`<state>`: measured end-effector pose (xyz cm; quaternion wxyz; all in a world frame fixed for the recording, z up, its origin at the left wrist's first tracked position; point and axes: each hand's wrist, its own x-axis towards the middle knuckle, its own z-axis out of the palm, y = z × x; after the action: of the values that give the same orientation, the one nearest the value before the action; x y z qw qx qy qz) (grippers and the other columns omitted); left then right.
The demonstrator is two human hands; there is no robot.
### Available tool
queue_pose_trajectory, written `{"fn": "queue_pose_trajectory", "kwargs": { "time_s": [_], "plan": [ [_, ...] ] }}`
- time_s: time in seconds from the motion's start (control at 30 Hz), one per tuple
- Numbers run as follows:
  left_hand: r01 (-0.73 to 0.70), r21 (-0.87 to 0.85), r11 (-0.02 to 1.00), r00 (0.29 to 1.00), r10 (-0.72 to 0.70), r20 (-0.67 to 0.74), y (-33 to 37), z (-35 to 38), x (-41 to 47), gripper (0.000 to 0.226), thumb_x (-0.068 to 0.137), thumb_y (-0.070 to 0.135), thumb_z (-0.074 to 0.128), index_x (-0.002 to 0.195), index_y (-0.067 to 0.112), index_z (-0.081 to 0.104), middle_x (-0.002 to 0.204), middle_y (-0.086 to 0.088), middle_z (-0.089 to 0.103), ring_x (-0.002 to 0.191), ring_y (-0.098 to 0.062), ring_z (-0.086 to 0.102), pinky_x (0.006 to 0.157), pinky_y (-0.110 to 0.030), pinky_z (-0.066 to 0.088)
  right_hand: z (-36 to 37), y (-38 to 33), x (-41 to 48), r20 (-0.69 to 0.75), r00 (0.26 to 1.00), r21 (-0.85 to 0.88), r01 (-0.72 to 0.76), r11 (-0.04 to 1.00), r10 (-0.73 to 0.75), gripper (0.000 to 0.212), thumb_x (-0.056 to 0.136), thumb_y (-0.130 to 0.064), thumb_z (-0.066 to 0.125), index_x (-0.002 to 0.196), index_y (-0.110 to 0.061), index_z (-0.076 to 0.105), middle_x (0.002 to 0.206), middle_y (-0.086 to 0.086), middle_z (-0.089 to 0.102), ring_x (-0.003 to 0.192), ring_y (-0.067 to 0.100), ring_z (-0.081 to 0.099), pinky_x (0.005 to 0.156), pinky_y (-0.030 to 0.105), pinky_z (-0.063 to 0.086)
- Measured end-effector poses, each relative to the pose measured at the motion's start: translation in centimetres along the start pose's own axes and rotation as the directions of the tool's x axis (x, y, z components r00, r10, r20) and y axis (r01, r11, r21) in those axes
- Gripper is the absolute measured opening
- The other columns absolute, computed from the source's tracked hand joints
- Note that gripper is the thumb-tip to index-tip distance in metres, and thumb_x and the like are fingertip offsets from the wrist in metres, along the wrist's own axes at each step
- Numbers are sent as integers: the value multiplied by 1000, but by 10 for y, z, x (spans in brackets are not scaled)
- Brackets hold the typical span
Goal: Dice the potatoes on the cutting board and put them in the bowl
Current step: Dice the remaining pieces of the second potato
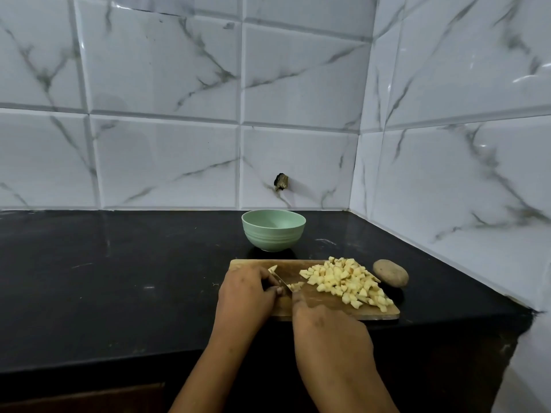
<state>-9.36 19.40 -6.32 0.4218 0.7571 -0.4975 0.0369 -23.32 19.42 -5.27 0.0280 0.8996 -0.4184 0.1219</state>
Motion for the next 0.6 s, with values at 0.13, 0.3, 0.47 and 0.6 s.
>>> {"fn": "queue_pose_trajectory", "kwargs": {
  "time_s": [0.13, 0.3, 0.47, 0.6],
  "plan": [
    [9, -18, 1000, 1000, -9, 3, -2, 1, -1, 6, 83, 29, 69, 87, 28, 74, 66, 20, 50, 81, -2, 50, 69, -18, 37, 2, 0, 6, -59, 998, -4, -15, 1000, 14, 55, 99, -9, 39, 149, -23, 22, 114, 2, 62, 99, 19, 62, 65, 28, 40],
    [4, 46, 999, 1000, -3, -10, -4, -1, -3, 11, 84, 36, 68, 88, 27, 72, 70, 16, 50, 99, -12, 39, 77, -21, 33, -4, 15, -8, -180, 983, 50, -16, 999, 25, 54, 101, -20, 37, 150, -34, 18, 111, -2, 62, 93, 16, 61, 52, 24, 32],
    [20, 18, 1000, 1000, -20, -14, -6, -2, -3, 7, 84, 29, 67, 85, 26, 73, 73, 16, 55, 98, -14, 43, 77, -20, 32, -9, 12, -16, -134, 990, 103, 49, 993, -34, 49, 101, -22, 41, 146, -34, 26, 106, -3, 64, 81, 15, 57, 52, 22, 33],
    [6, 26, 1000, 1000, -5, -31, -4, -3, -4, 9, 84, 27, 66, 83, 25, 74, 66, 18, 50, 89, -11, 39, 73, -19, 29, -9, 9, -14, -72, 996, 88, 53, 995, -47, 52, 99, -20, 45, 146, -30, 25, 108, 0, 63, 80, 15, 56, 50, 22, 31]
  ]
}}
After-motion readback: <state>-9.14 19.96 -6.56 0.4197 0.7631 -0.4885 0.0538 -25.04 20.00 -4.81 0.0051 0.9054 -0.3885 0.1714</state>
